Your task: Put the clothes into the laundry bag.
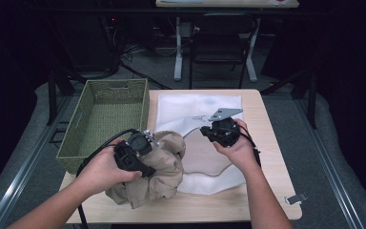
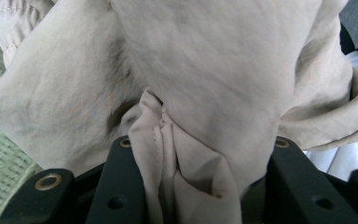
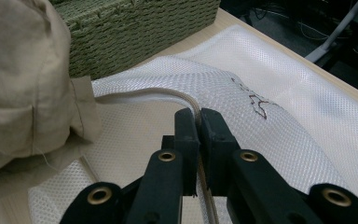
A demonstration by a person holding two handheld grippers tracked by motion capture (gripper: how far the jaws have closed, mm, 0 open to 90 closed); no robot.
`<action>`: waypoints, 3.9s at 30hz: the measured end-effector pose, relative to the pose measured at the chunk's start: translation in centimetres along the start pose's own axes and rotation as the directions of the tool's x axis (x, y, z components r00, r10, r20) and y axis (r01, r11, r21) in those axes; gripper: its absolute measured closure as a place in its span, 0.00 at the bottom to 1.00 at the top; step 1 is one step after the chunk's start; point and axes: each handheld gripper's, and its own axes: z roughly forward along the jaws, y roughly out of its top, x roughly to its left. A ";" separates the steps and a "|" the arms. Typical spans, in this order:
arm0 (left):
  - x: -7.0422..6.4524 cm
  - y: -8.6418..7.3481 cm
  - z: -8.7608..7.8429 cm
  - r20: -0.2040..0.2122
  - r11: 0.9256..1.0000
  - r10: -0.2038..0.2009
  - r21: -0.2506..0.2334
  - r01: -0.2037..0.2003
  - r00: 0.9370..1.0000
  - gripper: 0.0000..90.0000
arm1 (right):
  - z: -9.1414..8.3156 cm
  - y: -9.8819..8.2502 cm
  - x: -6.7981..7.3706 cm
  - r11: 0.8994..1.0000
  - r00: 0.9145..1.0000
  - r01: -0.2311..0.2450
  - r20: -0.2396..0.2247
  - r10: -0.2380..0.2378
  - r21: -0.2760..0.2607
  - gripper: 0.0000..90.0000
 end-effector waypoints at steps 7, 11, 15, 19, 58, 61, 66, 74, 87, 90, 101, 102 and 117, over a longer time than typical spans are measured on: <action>-0.3 0.5 1.1 0.019 1.000 0.018 0.007 -0.018 1.000 0.73 | 0.0 0.0 0.0 1.000 1.000 0.000 -0.001 0.000 0.000 0.95; -0.5 0.8 1.7 0.028 1.000 0.022 0.004 -0.022 0.999 0.73 | 0.0 0.0 -0.1 1.000 1.000 0.000 -0.002 0.000 -0.001 0.95; -0.5 1.0 2.1 0.029 1.000 0.024 0.007 -0.024 0.999 0.73 | 0.0 0.0 0.0 1.000 1.000 0.001 -0.001 -0.001 0.000 0.95; -0.5 1.2 2.4 0.032 1.000 0.026 0.003 -0.026 0.999 0.73 | 0.0 0.0 0.0 1.000 1.000 0.001 -0.001 -0.001 0.000 0.95; -1.4 2.6 5.0 0.060 0.998 0.065 0.008 -0.066 0.996 0.73 | -0.2 0.0 -0.1 1.000 1.000 -0.005 -0.003 0.005 -0.013 0.96; -1.2 2.5 5.1 0.063 0.998 0.064 -0.003 -0.064 0.996 0.73 | -0.2 0.0 -0.1 1.000 1.000 -0.009 -0.001 0.009 -0.009 0.96; -1.0 2.2 5.0 0.066 0.998 0.055 -0.005 -0.055 0.996 0.73 | -0.1 -0.1 -0.1 1.000 1.000 -0.008 -0.001 0.008 -0.006 0.95; -0.9 2.0 4.9 0.066 0.999 0.052 -0.009 -0.052 0.996 0.73 | 0.0 -0.1 -0.1 1.000 1.000 -0.007 0.000 0.007 -0.004 0.92; -0.6 1.7 4.7 0.069 0.998 0.044 -0.035 -0.042 0.997 0.73 | 0.6 -0.6 -0.4 0.999 1.000 -0.008 -0.013 0.008 0.046 0.83; -0.6 1.7 4.5 0.066 0.998 0.047 -0.038 -0.045 0.997 0.73 | 0.9 -1.0 -0.7 0.997 1.000 0.001 -0.011 0.000 0.078 0.83; -0.5 2.0 4.5 0.062 0.998 0.057 -0.043 -0.054 0.996 0.73 | 2.0 -5.3 -0.1 0.983 0.999 0.004 -0.041 0.004 0.186 0.83; -0.5 2.0 4.5 0.061 0.997 0.056 -0.049 -0.053 0.997 0.73 | 2.2 -5.7 0.2 0.980 0.999 0.014 -0.046 -0.005 0.199 0.82; -0.4 2.2 4.0 0.061 0.998 0.048 -0.046 -0.046 0.997 0.73 | 2.6 -8.2 1.8 0.972 0.994 0.055 -0.102 -0.032 0.230 0.73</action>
